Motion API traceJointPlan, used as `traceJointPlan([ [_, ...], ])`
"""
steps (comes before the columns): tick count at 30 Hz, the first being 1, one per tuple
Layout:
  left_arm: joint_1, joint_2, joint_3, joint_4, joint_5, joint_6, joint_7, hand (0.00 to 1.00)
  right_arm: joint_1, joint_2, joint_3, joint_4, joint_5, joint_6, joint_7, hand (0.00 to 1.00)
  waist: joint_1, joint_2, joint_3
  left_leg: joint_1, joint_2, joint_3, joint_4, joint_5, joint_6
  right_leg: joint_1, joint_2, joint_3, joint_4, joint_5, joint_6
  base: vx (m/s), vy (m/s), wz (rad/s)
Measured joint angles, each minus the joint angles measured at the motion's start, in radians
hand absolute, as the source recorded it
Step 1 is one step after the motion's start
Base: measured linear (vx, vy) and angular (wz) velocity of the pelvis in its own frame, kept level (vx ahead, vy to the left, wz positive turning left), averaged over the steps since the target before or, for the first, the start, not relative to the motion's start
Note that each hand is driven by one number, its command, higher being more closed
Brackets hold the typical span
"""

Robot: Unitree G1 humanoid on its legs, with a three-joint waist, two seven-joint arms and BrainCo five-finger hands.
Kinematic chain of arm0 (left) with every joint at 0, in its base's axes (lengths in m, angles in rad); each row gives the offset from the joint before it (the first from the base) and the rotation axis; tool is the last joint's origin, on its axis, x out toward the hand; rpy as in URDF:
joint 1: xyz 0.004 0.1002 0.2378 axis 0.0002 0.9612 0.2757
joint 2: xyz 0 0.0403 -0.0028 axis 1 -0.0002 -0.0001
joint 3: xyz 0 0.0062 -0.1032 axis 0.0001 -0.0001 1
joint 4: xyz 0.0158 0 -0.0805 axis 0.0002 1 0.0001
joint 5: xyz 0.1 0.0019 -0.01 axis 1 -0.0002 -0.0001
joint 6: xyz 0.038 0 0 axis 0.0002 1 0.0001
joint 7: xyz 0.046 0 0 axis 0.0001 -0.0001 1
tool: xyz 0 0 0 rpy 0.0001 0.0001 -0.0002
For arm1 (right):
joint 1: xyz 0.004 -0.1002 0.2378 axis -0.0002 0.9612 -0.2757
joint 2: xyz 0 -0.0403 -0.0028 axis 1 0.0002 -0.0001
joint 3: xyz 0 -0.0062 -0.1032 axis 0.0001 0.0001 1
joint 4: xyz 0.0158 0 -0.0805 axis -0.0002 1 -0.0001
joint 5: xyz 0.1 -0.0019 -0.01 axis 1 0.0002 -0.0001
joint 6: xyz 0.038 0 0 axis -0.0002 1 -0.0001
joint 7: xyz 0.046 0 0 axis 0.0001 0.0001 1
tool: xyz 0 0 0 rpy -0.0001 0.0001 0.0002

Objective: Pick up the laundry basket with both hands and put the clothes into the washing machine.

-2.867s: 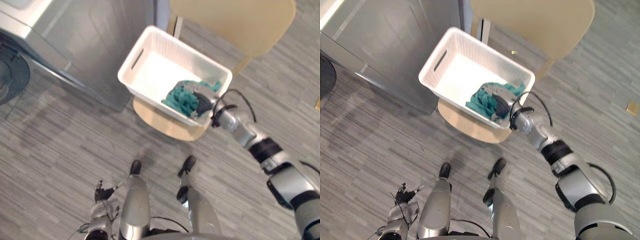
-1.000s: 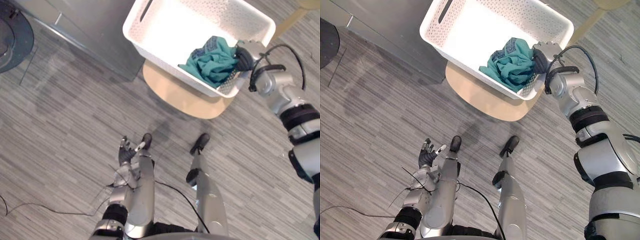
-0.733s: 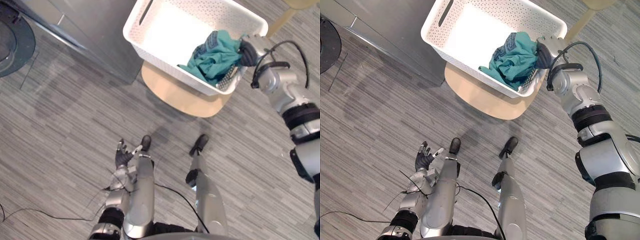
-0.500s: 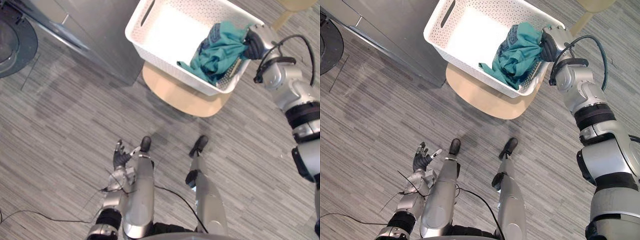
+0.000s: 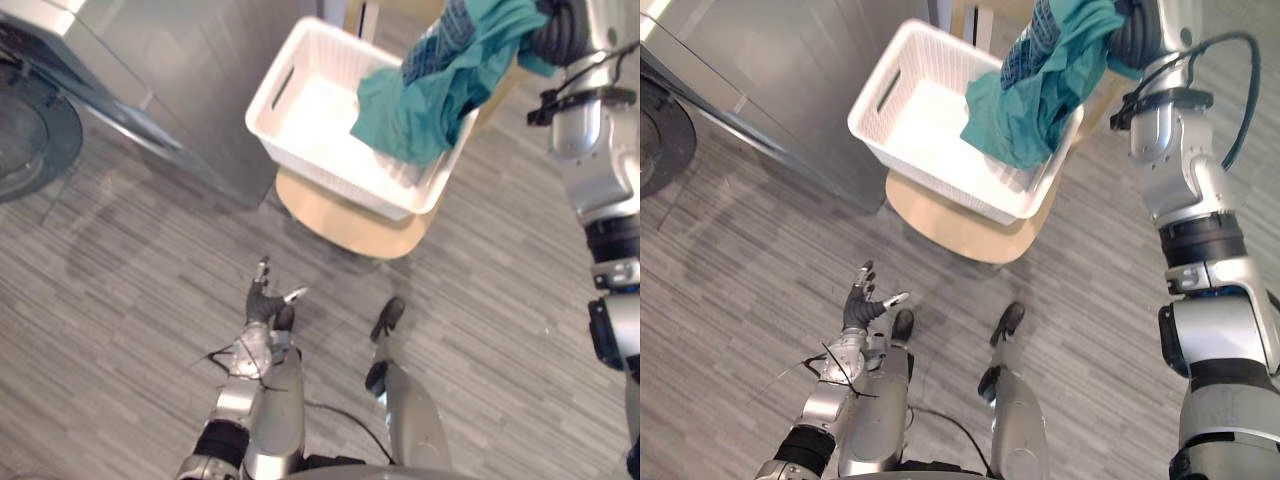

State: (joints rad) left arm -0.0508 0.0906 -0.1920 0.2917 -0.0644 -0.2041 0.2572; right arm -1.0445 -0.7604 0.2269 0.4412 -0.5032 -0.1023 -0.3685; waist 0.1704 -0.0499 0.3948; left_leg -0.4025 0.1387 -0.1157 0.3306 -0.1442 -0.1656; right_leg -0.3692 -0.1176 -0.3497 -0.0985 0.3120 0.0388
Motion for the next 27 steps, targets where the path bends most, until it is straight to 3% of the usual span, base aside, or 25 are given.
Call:
traceJointPlan([
  [5,0.03,0.03,-0.11,-0.165,0.039,-0.001,-0.041,0.0,0.125,0.0,-0.007,-0.174,0.001,-0.017,0.003,1.0,-0.037,-0.011,-0.099,0.085,0.008,0.042,-0.024,-0.017,0.009,0.053,0.004,0.03,0.0,-0.015,0.003,0.03,0.085,-0.16],
  [12,-0.03,0.058,-0.247,-0.35,0.06,-0.027,-0.069,0.0,0.304,0.0,-0.03,-0.346,0.005,-0.081,0.049,1.0,-0.089,-0.035,-0.236,0.205,0.028,0.126,-0.066,-0.047,0.013,0.106,0.019,0.099,0.0,-0.04,0.018,0.07,0.084,-0.31],
  [21,-0.243,0.032,-0.259,-0.305,0.117,-0.025,-0.073,0.0,0.386,-0.001,-0.031,-0.458,0.081,-0.125,0.159,1.0,-0.134,-0.026,-0.308,0.332,0.046,0.221,-0.109,-0.067,0.009,0.158,0.038,0.174,0.0,-0.038,0.016,0.04,0.053,-0.29],
  [22,-0.363,0.038,-0.271,-0.153,0.053,0.01,-0.116,0.0,0.389,-0.001,-0.004,-0.524,0.151,-0.129,0.217,1.0,-0.154,-0.027,-0.327,0.352,0.045,0.24,-0.125,-0.068,0.01,0.167,0.045,0.193,-0.001,-0.053,0.014,0.0,0.033,-0.26],
  [27,-0.409,0.054,-0.327,-0.075,-0.035,0.027,-0.156,0.0,0.389,-0.006,0.054,-0.536,0.181,-0.126,0.243,1.0,-0.158,-0.022,-0.343,0.373,0.045,0.257,-0.146,-0.067,0.01,0.168,0.046,0.211,-0.001,-0.046,0.012,0.02,0.021,-0.14],
])
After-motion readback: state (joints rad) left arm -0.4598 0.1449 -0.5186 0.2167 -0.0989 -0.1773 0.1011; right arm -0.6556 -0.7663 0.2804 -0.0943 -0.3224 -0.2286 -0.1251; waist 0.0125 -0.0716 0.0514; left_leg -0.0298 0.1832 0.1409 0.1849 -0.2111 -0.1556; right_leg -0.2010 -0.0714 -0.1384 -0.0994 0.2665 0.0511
